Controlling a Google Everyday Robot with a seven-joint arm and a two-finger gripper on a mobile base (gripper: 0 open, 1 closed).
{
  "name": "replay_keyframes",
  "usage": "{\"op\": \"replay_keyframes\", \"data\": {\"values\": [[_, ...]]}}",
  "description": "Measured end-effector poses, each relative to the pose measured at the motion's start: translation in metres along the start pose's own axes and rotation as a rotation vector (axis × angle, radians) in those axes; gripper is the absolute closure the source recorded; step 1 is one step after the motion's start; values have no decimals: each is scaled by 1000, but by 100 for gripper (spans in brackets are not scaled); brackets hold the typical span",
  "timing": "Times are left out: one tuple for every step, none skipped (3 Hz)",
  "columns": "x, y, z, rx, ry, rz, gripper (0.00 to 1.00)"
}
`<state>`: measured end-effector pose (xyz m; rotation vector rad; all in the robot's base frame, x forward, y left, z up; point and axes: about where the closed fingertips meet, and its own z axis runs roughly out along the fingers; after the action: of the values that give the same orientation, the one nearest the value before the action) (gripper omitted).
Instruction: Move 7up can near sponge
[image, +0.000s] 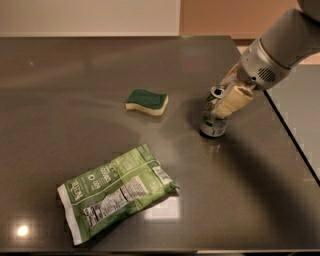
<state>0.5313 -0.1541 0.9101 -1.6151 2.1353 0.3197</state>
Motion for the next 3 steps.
{"op": "replay_keyframes", "data": {"values": [[-26, -14, 7, -26, -28, -39, 100], [-43, -28, 18, -45, -48, -68, 100], [-57, -38, 27, -63, -64, -96, 100]]}}
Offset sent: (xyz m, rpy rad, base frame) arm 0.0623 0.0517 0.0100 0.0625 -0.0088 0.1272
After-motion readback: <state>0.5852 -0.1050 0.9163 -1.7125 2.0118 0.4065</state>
